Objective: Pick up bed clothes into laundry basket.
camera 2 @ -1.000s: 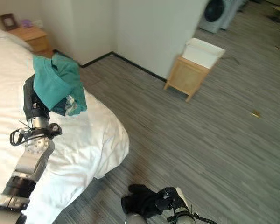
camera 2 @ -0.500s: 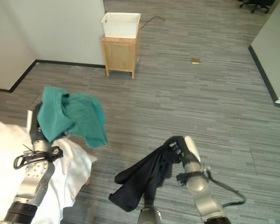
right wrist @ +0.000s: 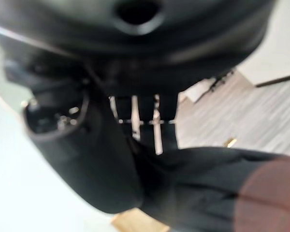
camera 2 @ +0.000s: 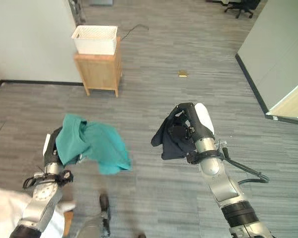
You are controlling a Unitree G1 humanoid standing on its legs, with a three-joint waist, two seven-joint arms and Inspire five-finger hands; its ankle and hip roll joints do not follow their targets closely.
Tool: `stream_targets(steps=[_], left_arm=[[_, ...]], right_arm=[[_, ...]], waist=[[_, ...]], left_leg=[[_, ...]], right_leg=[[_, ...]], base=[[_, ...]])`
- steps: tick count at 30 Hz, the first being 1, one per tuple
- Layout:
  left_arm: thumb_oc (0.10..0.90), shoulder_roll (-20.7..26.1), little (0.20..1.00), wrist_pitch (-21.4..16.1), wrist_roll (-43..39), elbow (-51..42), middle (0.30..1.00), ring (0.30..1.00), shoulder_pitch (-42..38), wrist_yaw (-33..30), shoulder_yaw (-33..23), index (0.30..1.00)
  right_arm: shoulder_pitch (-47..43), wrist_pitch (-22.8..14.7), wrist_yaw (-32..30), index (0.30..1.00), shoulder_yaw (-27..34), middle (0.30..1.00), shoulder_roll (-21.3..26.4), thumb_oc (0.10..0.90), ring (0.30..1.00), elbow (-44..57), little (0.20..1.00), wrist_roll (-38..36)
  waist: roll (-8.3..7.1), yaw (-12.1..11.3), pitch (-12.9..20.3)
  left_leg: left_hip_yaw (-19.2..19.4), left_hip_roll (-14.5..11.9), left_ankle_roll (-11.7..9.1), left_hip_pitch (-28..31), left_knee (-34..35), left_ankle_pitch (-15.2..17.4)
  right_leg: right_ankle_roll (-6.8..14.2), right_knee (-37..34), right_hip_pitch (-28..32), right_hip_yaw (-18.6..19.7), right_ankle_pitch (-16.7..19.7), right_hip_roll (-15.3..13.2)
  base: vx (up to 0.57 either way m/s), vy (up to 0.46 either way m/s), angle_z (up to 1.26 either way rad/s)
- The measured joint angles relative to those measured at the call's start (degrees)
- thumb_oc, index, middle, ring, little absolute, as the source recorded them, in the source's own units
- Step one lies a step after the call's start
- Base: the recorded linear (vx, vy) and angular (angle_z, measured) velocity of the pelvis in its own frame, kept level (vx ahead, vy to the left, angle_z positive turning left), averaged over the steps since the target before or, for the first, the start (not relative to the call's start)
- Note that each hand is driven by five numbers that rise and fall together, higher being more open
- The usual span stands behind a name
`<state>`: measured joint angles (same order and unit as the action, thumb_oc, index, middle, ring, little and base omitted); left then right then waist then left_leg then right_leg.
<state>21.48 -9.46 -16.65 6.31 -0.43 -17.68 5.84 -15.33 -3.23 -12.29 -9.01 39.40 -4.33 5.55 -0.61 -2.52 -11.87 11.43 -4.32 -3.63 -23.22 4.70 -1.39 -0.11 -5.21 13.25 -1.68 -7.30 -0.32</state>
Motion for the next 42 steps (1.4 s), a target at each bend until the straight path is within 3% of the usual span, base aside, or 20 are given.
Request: stream_targets(steps=[3, 4, 5, 7, 10, 12, 14, 17, 19, 24, 27, 28, 29, 31, 32, 34, 36, 37, 39, 42], left_arm=[[0.400, 1.0, 0.300, 0.6, 1.6, 1.7, 0.300, 0.300, 0.9, -1.2, -0.6, 0.300], [0.400, 0.7, 0.300, 1.0, 2.6, 0.7, 0.300, 0.300, 3.6, -1.3, -2.4, 0.300], [0.400, 1.2, 0.300, 1.1, 2.9, -0.1, 0.300, 0.300, 4.6, -1.7, -4.2, 0.300], [0.400, 3.4, 0.300, 2.3, 4.3, 0.0, 0.300, 0.300, 3.3, -2.6, -6.0, 0.300], [0.400, 4.1, 0.300, 3.1, 6.6, 0.3, 0.300, 0.300, 1.9, -3.0, -8.3, 0.300], [0.400, 4.5, 0.300, 3.6, 7.4, 0.3, 0.300, 0.300, 0.7, -3.4, -9.5, 0.300], [0.400, 4.7, 0.300, 3.5, 7.7, -0.3, 0.300, 0.300, 0.1, -3.4, -9.7, 0.300], [0.400, 4.6, 0.300, 3.0, 8.1, -2.7, 0.300, 0.300, -2.4, -3.6, -10.6, 0.300], [0.400, 4.0, 0.300, 2.9, 8.4, -2.1, 0.300, 0.300, -5.5, -4.3, -11.0, 0.300], [0.400, 3.2, 0.300, 2.8, 9.5, -2.2, 0.300, 0.300, -3.3, -3.0, -8.6, 0.300], [0.400, 1.0, 0.300, 2.8, 9.8, 1.3, 0.300, 0.300, -2.2, -3.4, -8.4, 0.300], [0.400, 0.2, 0.300, 3.0, 9.4, 2.9, 0.300, 0.300, -2.0, -3.3, -8.4, 0.300], [0.400, -0.1, 0.300, 3.1, 9.4, 3.0, 0.300, 0.300, -1.2, -2.9, -8.1, 0.300], [0.400, -0.9, 0.300, 3.1, 8.7, 2.4, 0.300, 0.300, 1.4, -2.7, -8.1, 0.300], [0.400, -0.5, 0.300, 2.9, 8.2, 2.3, 0.300, 0.300, 1.7, -2.6, -8.2, 0.300], [0.400, -0.5, 0.300, 2.7, 7.1, 2.5, 0.300, 0.300, 2.5, -3.0, -9.1, 0.300], [0.400, -0.1, 0.300, 2.5, 6.6, 2.5, 0.300, 0.300, 2.9, -3.1, -10.1, 0.300], [0.400, 0.5, 0.300, 1.4, 6.4, 2.3, 0.300, 0.300, 3.3, -3.2, -10.6, 0.300], [0.400, 0.2, 0.300, 1.2, 6.0, 2.5, 0.300, 0.300, 4.6, -2.5, -10.1, 0.300], [0.400, 0.1, 0.300, 1.0, 5.4, 5.1, 0.300, 0.300, 7.7, -1.7, -8.6, 0.300]], right_arm=[[3.0, 0.0, -0.5, 0.300, 0.9, 0.300, 1.7, 0.400, 0.300, -0.1, 0.300, 0.0], [5.0, 0.1, -0.4, 0.300, 0.9, 0.300, 2.5, 0.400, 0.300, 0.2, 0.300, 0.1], [5.5, 0.1, -0.5, 0.300, 0.9, 0.300, 1.4, 0.400, 0.300, 0.3, 0.300, 0.0], [6.5, 0.2, -0.1, 0.300, 2.3, 0.300, 0.7, 0.400, 0.300, 1.9, 0.300, 0.3], [7.3, 0.2, 0.2, 0.300, 2.8, 0.300, -1.4, 0.400, 0.300, 2.7, 0.300, 1.2], [7.4, 0.2, 0.3, 0.300, 2.8, 0.300, -2.8, 0.400, 0.300, 3.5, 0.300, 2.3], [6.6, 0.2, 0.3, 0.300, 3.6, 0.300, -2.6, 0.400, 0.300, 5.0, 0.300, 2.6], [5.4, 0.0, 0.1, 0.300, 4.6, 0.300, 0.5, 0.400, 0.300, 8.7, 0.300, 2.6], [3.8, -0.8, 0.0, 0.300, 5.7, 0.300, 2.4, 0.400, 0.300, 11.5, 0.300, 2.7], [0.8, -1.3, -0.4, 0.300, 6.1, 0.300, 5.4, 0.400, 0.300, 11.6, 0.300, 2.7], [-4.1, -1.2, -0.6, 0.300, 5.7, 0.300, 11.0, 0.400, 0.300, 11.0, 0.300, 3.1], [-9.7, -1.1, -0.5, 0.300, 2.5, 0.300, 16.0, 0.400, 0.300, 8.9, 0.300, 3.1], [-12.2, -1.1, -0.3, 0.300, 1.8, 0.300, 17.9, 0.400, 0.300, 8.0, 0.300, 3.2], [-16.5, -1.3, -1.8, 0.300, 3.1, 0.300, 18.7, 0.400, 0.300, 7.6, 0.300, 3.1], [-18.2, -1.6, -3.2, 0.300, 3.3, 0.300, 19.1, 0.400, 0.300, 7.1, 0.300, 3.1], [-23.6, -1.3, -3.4, 0.300, 1.2, 0.300, 22.1, 0.400, 0.300, 6.5, 0.300, 4.0], [-29.4, -1.3, -5.1, 0.300, -2.1, 0.300, 26.7, 0.400, 0.300, 7.0, 0.300, 5.8], [-36.1, -1.6, -7.7, 0.300, -2.6, 0.300, 28.8, 0.400, 0.300, 7.0, 0.300, 7.1], [-39.5, -1.6, -8.7, 0.300, -5.4, 0.300, 30.7, 0.400, 0.300, 5.7, 0.300, 7.1], [-40.9, -2.1, -9.2, 0.300, -6.9, 0.300, 32.4, 0.400, 0.300, 2.3, 0.300, 7.0]], waist=[[-0.49, -1.9, 0.4], [-0.58, -2.5, 1.7], [-3.53, -2.5, 2.4], [-7.52, -3.0, 1.9], [-9.28, -2.9, 0.9], [-8.38, -2.7, -0.2], [-5.43, -2.7, -2.0], [-1.68, -0.6, -2.0], [0.07, 2.6, -3.3], [-2.21, 4.8, -2.4], [-0.97, 4.6, -0.3], [-0.57, 4.4, -0.5], [-0.81, 4.1, -0.6], [-2.73, 5.1, -1.7], [-3.74, 5.1, -2.2], [-5.14, 2.8, -2.9], [-6.51, 2.9, -3.5], [-8.27, 1.2, -4.6], [-8.77, 1.1, -4.6], [-6.42, 0.7, -3.4]], left_leg=[[1.3, -0.4, 0.6, -3.6, -2.5, -0.3], [2.7, -2.1, 5.5, -2.3, -5.6, -1.8], [4.3, -0.8, 6.8, -2.4, -7.0, -7.7], [5.5, 2.3, 8.0, -2.1, -11.4, -9.8], [7.0, 4.7, 9.0, 5.3, -9.9, -6.2], [6.6, 6.2, 10.1, 13.8, -7.3, -2.3], [6.3, 5.8, 9.7, 19.8, -4.6, -1.5], [0.1, 4.5, 8.3, 24.3, -3.6, 1.6], [-3.8, 3.4, 6.6, 25.9, -1.9, 0.7], [-7.1, 5.4, 1.6, 36.0, -0.3, 5.5], [-9.1, 0.0, -2.2, 40.1, -1.6, 11.0], [-8.4, -1.9, -5.2, 39.9, -4.8, 9.0], [-8.4, -2.6, -6.0, 39.8, -7.2, 7.8], [-8.5, -4.0, -5.6, 37.9, -13.9, 9.6], [-9.7, -2.8, -5.5, 36.3, -16.0, 1.3], [-10.3, -2.8, -9.3, 30.5, -32.9, -3.8], [-11.9, -2.6, -8.3, 23.1, -44.5, -1.3], [-9.3, -3.5, -6.4, 13.9, -42.0, 4.2], [-4.4, -4.4, -4.6, 12.6, -31.0, 5.5], [1.0, -5.1, -2.2, 12.2, -10.6, -2.6]], right_leg=[[2.2, 0.1, 7.7, 0.5, -5.7, -1.9], [4.2, 1.0, 11.5, 1.4, -7.8, -2.7], [5.3, 3.8, 10.8, 1.4, -8.9, -5.5], [8.0, 9.9, 9.1, 0.3, -2.7, -9.9], [16.1, 27.4, 1.9, 0.5, 5.6, -13.1], [15.1, 48.2, -7.0, 0.0, 11.4, -13.5], [13.0, 54.3, -11.4, -8.1, 7.2, -16.6], [12.5, 46.4, -19.6, -15.8, -0.6, -16.2], [7.5, 31.8, -23.2, -17.2, -2.6, -10.8], [5.3, 7.5, -30.2, -15.5, 10.8, -6.8], [2.3, 4.9, -29.5, -11.2, 22.2, -2.5], [-2.9, 7.7, -28.8, -11.5, 19.5, -0.6], [-4.1, 8.2, -27.5, -11.8, 18.3, -0.2], [-5.4, 6.5, -21.6, -10.0, 17.0, -0.1], [-5.8, 6.4, -19.3, -9.3, 14.7, 0.1], [-6.0, 4.5, -15.1, -9.2, 13.5, 0.4], [-6.6, 1.7, -11.8, -9.4, 12.9, -0.6], [-6.6, 0.6, -9.8, -9.3, 12.6, -0.9], [-4.9, 0.0, -7.1, -10.2, 9.5, -1.5], [-1.6, 0.0, -2.8, -12.1, 6.8, -0.5]], base=[[0.56, 0.140, -0.55], [0.42, 0.149, -0.54], [0.59, 0.169, -0.60], [0.67, 0.174, -0.38], [0.51, 0.189, -0.15], [0.59, 0.197, -0.11], [0.48, 0.073, 0.10], [0.67, 0.003, 0.48], [0.37, -0.074, 1.05], [0.49, -0.094, 1.01], [0.55, -0.216, 0.70], [0.32, -0.176, 0.18], [0.20, -0.119, 0.13], [0.17, -0.219, 0.32], [0.24, -0.328, 0.20], [0.13, -0.198, -0.36], [0.15, -0.061, -0.05], [0.23, 0.066, 0.12], [0.25, 0.111, 0.20], [0.19, 0.136, 0.09]])
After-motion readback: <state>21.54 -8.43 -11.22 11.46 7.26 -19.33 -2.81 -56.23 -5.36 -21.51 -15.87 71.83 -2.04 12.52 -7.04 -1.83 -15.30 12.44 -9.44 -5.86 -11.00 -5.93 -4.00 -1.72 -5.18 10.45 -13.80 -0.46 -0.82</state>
